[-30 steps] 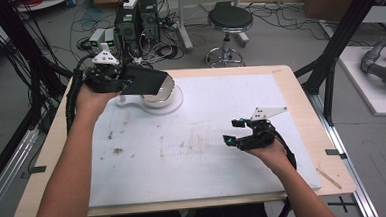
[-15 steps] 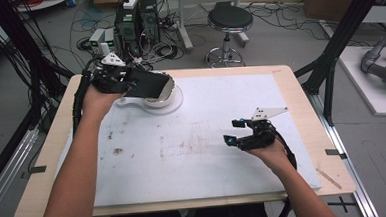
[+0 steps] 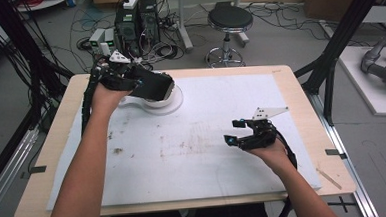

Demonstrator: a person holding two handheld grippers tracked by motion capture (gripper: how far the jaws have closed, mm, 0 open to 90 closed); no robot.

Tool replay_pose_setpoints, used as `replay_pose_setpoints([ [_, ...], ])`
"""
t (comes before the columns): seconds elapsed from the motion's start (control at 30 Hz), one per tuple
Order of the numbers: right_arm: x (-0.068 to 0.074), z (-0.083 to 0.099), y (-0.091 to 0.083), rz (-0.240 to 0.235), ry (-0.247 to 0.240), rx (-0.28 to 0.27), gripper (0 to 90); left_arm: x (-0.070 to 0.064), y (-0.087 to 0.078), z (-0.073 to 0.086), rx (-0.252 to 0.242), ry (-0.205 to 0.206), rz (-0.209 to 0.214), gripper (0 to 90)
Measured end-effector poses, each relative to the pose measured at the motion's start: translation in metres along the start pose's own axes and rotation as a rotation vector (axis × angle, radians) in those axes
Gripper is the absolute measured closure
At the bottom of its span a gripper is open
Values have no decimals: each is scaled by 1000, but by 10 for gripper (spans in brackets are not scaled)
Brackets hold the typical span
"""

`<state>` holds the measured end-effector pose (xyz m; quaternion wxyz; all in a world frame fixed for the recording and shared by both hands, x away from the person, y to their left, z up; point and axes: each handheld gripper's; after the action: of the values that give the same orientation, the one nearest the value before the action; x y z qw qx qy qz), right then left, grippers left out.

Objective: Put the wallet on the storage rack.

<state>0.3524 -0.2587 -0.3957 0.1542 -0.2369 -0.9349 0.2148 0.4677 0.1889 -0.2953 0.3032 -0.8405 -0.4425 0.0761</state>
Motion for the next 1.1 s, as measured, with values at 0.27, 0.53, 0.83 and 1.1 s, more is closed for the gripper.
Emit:
replay_pose_setpoints([
  [0.27, 3, 0, 1, -15, -16, -4, 228, 5, -5, -2, -51, -40, -89, 487],
  [0.53, 3, 1, 1, -8, -8, 1, 228, 13, 1, -2, -57, -49, -176, 464],
  [0.83, 0, 2, 3, -7, -6, 8, 228, 12, 4, -4, -61, -33, -190, 458],
  [1.1, 2, 2, 3, -7, -15, 10, 228, 10, -3, -6, -78, -32, -192, 413],
])
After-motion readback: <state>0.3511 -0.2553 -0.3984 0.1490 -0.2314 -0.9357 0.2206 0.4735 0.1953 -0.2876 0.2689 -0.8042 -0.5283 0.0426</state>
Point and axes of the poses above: each handheld gripper's, and its own axes: y roughly forward along the jaws, z roughly out of its underside, x roughly to its left, and after that the axes turned 1 degree about -y, right-handed
